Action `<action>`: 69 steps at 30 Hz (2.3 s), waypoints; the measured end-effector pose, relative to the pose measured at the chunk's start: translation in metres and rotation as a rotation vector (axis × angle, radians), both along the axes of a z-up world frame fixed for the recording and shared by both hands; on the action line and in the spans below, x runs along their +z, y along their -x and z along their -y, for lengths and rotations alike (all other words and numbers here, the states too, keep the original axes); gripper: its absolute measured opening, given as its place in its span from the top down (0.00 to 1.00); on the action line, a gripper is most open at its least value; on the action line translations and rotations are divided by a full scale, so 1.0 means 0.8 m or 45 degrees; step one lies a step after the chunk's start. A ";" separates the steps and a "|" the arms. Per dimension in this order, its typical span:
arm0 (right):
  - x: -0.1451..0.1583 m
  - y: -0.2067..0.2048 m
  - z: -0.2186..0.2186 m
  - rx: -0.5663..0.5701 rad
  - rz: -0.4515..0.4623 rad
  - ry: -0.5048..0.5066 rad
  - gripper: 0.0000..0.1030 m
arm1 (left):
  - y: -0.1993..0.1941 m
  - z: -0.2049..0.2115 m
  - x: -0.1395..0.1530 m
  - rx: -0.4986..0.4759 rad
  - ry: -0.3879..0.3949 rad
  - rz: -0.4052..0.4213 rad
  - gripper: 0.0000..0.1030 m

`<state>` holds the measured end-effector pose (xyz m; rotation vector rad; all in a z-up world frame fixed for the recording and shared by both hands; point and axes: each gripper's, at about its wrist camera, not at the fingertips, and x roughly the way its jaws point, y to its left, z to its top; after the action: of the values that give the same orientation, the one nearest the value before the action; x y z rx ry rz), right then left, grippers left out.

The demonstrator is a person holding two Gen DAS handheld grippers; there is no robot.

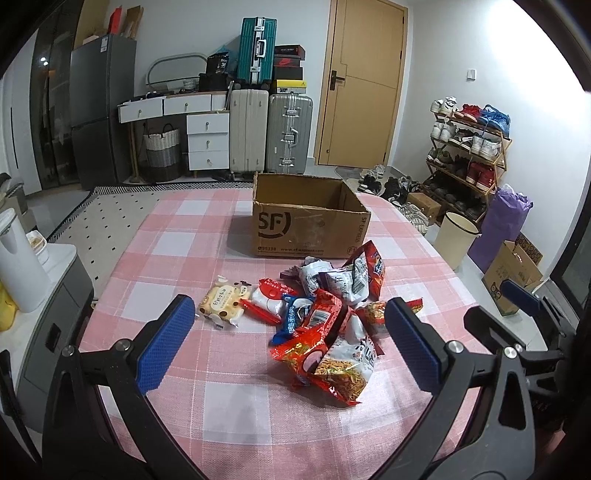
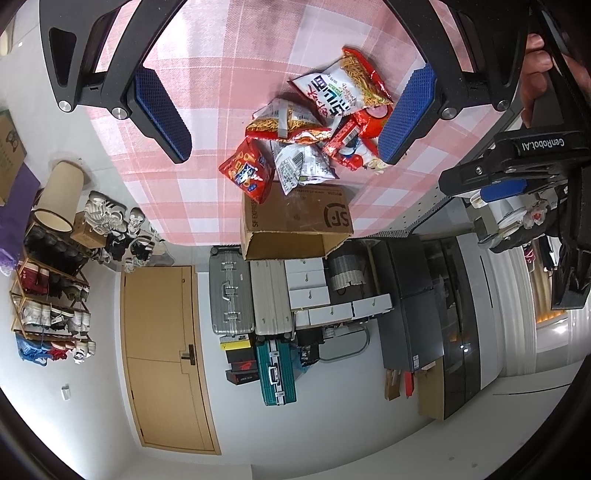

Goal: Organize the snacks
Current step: 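Reach the right tool to the white noodle-snack bag and close on it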

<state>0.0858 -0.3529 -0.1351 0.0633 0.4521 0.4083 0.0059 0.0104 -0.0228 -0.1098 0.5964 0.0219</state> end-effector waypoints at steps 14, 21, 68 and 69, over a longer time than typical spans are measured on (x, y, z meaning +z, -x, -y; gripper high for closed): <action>-0.051 -0.028 -0.025 0.123 -0.153 0.001 0.00 | -0.018 -0.027 -0.034 0.006 0.051 -0.024 0.01; -0.088 -0.050 -0.044 0.206 -0.269 -0.034 0.00 | -0.040 -0.046 -0.064 0.015 0.097 -0.071 0.01; -0.153 -0.118 -0.119 0.445 -0.556 0.004 0.18 | -0.071 -0.114 -0.130 0.109 0.224 -0.216 0.01; -0.153 -0.117 -0.118 0.449 -0.557 -0.001 0.19 | -0.070 -0.114 -0.128 0.111 0.220 -0.214 0.01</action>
<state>0.1796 -0.2587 -0.2575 0.0744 0.9002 0.7466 0.0618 0.1017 -0.1250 -0.3040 0.7609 0.0648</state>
